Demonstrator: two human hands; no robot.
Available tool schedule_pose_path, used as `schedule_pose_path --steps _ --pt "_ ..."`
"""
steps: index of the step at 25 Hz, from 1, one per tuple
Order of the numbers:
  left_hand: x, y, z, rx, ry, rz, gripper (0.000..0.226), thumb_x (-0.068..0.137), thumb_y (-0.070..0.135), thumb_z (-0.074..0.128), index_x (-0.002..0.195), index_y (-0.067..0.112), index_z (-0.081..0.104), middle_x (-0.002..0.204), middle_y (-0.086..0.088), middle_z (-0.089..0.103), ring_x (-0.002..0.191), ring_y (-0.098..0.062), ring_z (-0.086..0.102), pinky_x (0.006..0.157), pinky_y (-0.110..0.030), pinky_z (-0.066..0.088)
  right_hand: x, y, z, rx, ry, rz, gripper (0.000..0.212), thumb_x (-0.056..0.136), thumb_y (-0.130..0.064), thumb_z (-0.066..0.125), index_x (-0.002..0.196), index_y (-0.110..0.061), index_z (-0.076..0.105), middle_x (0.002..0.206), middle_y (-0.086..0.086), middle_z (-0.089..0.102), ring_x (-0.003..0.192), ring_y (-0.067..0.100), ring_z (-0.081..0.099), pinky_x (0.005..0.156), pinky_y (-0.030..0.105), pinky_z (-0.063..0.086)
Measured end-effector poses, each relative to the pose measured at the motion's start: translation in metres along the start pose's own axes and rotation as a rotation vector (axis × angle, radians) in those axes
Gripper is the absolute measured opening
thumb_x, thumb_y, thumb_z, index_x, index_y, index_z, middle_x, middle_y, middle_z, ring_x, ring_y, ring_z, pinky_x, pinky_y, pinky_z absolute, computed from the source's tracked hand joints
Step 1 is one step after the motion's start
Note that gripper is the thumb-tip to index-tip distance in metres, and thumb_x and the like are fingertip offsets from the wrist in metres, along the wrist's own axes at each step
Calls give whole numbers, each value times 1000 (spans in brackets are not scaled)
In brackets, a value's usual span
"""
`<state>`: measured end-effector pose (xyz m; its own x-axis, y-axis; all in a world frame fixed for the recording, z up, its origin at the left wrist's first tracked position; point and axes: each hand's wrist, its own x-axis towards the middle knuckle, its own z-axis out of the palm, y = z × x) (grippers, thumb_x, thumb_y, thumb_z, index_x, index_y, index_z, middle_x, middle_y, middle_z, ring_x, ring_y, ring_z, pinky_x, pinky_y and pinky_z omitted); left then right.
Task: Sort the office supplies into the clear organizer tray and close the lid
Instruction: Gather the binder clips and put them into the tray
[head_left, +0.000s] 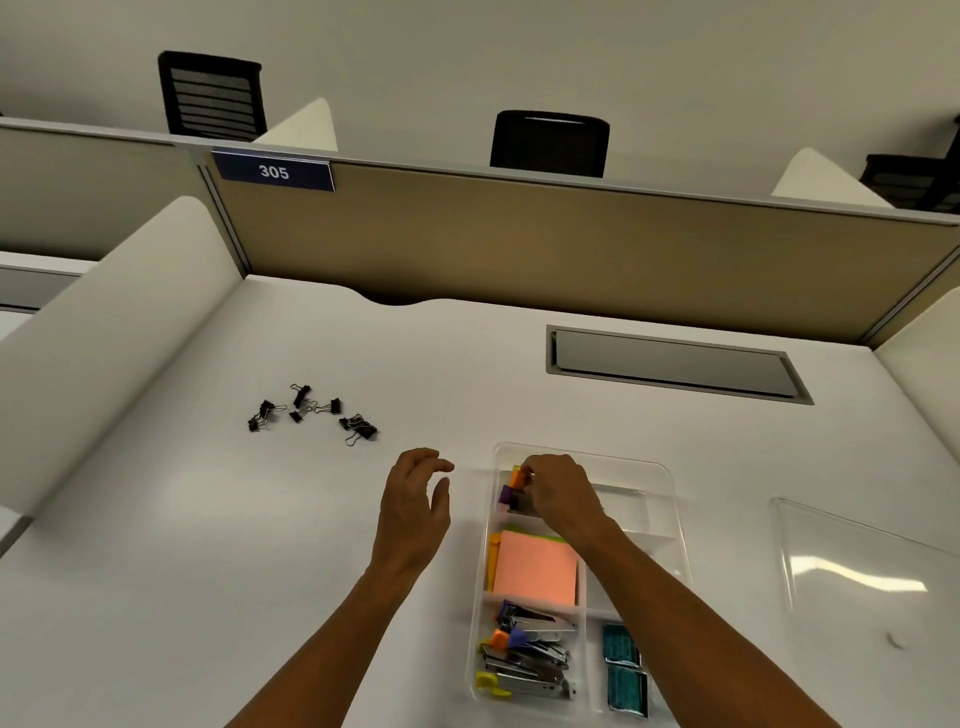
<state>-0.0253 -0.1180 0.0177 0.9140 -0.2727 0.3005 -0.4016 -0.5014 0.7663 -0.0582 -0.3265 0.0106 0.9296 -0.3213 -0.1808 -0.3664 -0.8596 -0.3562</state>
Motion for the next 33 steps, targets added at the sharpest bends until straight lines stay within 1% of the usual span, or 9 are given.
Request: schedule_pose_path --steps 3,7,12,17,21,25,28,30,33 --pt "-2 -2 -9 -10 23 0 19 86 3 64 102 13 67 113 0 58 107 -15 58 87 -36 55 -2 -2 -5 26 35 -8 19 88 -14 62 104 -18 70 103 4 72 91 20 64 79 24 46" --pt "-5 -7 -25 -21 63 -7 21 85 3 64 102 14 67 112 2 57 106 -12 57 86 -34 55 -9 -11 -11 207 128 24 28 90 -6 56 113 -15 70 114 1 71 105 18 64 92 25 46" --pt "-7 -21 -52 -26 125 -39 22 84 2 63 101 15 67 110 6 56 105 -8 56 87 -32 52 -18 -45 -20 373 140 -101 25 93 -11 56 114 -17 68 111 -4 70 84 6 63 82 20 50" --pt "-3 -47 -84 -3 171 -100 25 84 3 62 104 16 66 112 4 57 107 -13 56 89 -27 46 -16 -88 -14 427 140 -223 29 92 -16 59 121 -19 64 117 -3 68 94 9 63 87 26 52" --pt "3 -76 -109 20 190 -151 29 85 7 63 112 17 62 115 4 55 109 -15 54 90 -24 42 -4 -119 3 354 40 -315 46 91 -28 63 135 -25 50 132 -3 56 108 12 58 96 34 50" --pt "5 -118 -122 31 166 -205 38 86 14 66 123 17 55 123 0 51 115 -17 51 93 -24 40 5 -143 33 232 -117 -404 73 89 -41 63 151 -26 26 151 -3 34 136 14 37 111 29 33" --pt "6 -147 -126 48 112 -251 48 86 19 67 131 17 49 132 -2 46 121 -19 46 94 -25 39 12 -154 60 213 -152 -403 84 86 -46 63 154 -28 15 157 -3 23 143 17 25 116 32 28" --pt "10 -166 -126 56 89 -267 55 87 22 67 136 18 43 138 -2 41 128 -20 41 102 -33 40 20 -162 72 211 -150 -378 89 85 -47 63 154 -28 10 160 -3 17 145 18 21 116 33 28" --pt "19 -189 -126 43 34 -310 72 88 31 65 147 20 26 154 -1 27 146 -18 17 116 -41 26 33 -176 83 207 -154 -340 96 85 -45 65 155 -29 2 162 -3 7 147 21 13 115 35 26"
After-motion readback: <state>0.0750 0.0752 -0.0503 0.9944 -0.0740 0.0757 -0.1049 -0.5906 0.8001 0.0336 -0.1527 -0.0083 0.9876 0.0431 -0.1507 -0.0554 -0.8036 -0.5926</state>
